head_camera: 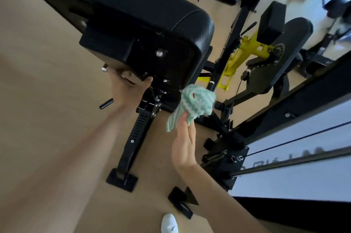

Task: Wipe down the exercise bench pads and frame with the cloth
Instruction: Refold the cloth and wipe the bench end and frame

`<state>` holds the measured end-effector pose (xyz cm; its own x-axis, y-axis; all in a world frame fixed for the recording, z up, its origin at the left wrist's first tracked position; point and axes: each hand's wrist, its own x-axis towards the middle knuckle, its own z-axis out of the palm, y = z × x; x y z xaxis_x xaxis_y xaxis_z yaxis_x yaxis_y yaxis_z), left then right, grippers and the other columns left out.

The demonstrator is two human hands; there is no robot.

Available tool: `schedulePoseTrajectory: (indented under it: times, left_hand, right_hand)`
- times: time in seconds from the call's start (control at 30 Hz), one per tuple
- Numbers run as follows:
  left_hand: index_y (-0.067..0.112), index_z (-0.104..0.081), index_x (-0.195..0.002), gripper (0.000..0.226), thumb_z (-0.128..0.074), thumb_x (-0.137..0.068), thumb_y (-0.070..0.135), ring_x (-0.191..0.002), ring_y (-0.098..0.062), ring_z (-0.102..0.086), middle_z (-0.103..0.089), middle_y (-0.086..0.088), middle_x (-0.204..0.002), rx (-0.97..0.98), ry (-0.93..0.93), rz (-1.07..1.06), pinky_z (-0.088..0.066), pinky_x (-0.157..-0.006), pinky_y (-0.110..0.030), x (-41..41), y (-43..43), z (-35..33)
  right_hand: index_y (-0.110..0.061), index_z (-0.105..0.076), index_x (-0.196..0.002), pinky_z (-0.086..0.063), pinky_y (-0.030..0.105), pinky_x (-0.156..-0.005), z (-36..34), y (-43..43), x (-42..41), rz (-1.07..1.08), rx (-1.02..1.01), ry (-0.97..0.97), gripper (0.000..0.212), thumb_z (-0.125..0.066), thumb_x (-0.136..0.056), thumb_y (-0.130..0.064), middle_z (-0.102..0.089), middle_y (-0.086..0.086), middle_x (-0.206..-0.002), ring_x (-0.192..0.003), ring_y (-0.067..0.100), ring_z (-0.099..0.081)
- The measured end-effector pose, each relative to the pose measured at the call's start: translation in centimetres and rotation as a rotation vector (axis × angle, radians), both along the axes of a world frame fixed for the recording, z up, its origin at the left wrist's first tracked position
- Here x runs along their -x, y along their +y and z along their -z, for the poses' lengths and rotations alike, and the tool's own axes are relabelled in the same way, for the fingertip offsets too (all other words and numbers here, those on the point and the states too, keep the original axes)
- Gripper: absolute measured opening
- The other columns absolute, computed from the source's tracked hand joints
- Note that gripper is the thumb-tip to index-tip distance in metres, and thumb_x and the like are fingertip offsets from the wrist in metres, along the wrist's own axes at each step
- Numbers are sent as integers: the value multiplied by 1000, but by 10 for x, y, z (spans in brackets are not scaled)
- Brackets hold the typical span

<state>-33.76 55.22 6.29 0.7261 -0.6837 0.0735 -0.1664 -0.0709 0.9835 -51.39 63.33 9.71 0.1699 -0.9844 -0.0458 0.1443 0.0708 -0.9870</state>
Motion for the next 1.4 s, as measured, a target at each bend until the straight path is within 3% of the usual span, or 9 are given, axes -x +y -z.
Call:
schedulePoseTrajectory:
  times: [0.13, 0.23, 0.3, 0.47, 0.57, 0.7, 1.03, 1.2, 1.4]
  left_hand:
    - [16, -31, -149, 95, -90, -76, 26, -136, -14, -48, -43, 3, -146, 33, -86, 57, -44, -117, -36, -2, 7, 24]
    - [21, -26, -154, 94, -86, -81, 19, -133, -13, -48, -33, 2, -152, 13, -31, 37, -48, -104, -17, -5, 6, 67]
    - [23, -25, -156, 91, -83, -86, 21, -136, -13, -47, -33, 3, -156, -52, 3, 78, -44, -100, -12, -7, -1, 103]
    - [26, -17, -164, 99, -80, -88, 36, -151, -16, -36, -32, 5, -166, -155, 37, 201, -37, -122, -43, -7, -34, 154]
    - [30, -13, -164, 106, -83, -85, 38, -149, -13, -37, -32, 7, -165, -80, 61, 251, -36, -122, -40, -8, -52, 165]
    - [24, -33, -153, 95, -86, -77, 47, -133, -15, -50, -53, 5, -144, -67, 44, 152, -46, -109, -36, -8, -66, 161]
    - [18, -44, -117, 74, -87, -63, 45, -94, -15, -64, -60, 9, -105, -177, -3, -37, -45, -62, -23, -3, -78, 152]
    - [18, -40, -112, 72, -91, -65, 38, -91, -16, -58, -54, 16, -95, -185, 6, -18, -34, -58, -16, -3, -77, 146]
    - [17, -38, -116, 76, -90, -65, 42, -94, -18, -59, -57, 7, -107, -201, -30, 37, -41, -61, -27, -10, -74, 145]
  right_hand:
    - [-28, -26, -159, -25, 36, -124, 51, -58, -7, 180, -538, -39, 64, -38, -103, -58, -37, -5, -161, -148, 17, -36]
    - [-21, -49, -149, -43, 45, -115, 105, -121, -20, 301, -632, -47, 66, -46, -98, -63, -60, 7, -144, -129, 26, -60]
    - [-16, -47, -149, -50, 41, -108, 129, -152, -28, 276, -600, 65, 61, -41, -103, -56, -58, 12, -145, -128, 31, -61]
    - [-6, -20, -159, -46, 10, -80, 173, -207, -28, 134, -498, 229, 47, -21, -113, -17, -35, 13, -159, -143, 34, -40]
    - [-13, -38, -154, -48, 25, -101, 209, -247, -31, 136, -641, 179, 55, -36, -105, -37, -51, 13, -149, -134, 39, -52]
    - [-15, -68, -128, -59, 45, -94, 265, -309, -21, 148, -724, 156, 54, -60, -88, -51, -74, 13, -117, -101, 36, -75]
    - [-25, -64, -126, -49, 22, -85, 170, -225, -42, 302, -607, -117, 43, -53, -95, -52, -69, -11, -111, -102, 10, -64]
    - [-25, -44, -151, -30, 25, -101, 147, -176, -51, 237, -467, -115, 56, -37, -104, -55, -52, -9, -146, -132, 10, -47]
    - [-17, -54, -137, -41, 27, -100, 168, -138, -54, 26, -428, 61, 65, -43, -96, -66, -65, -5, -119, -111, 10, -58]
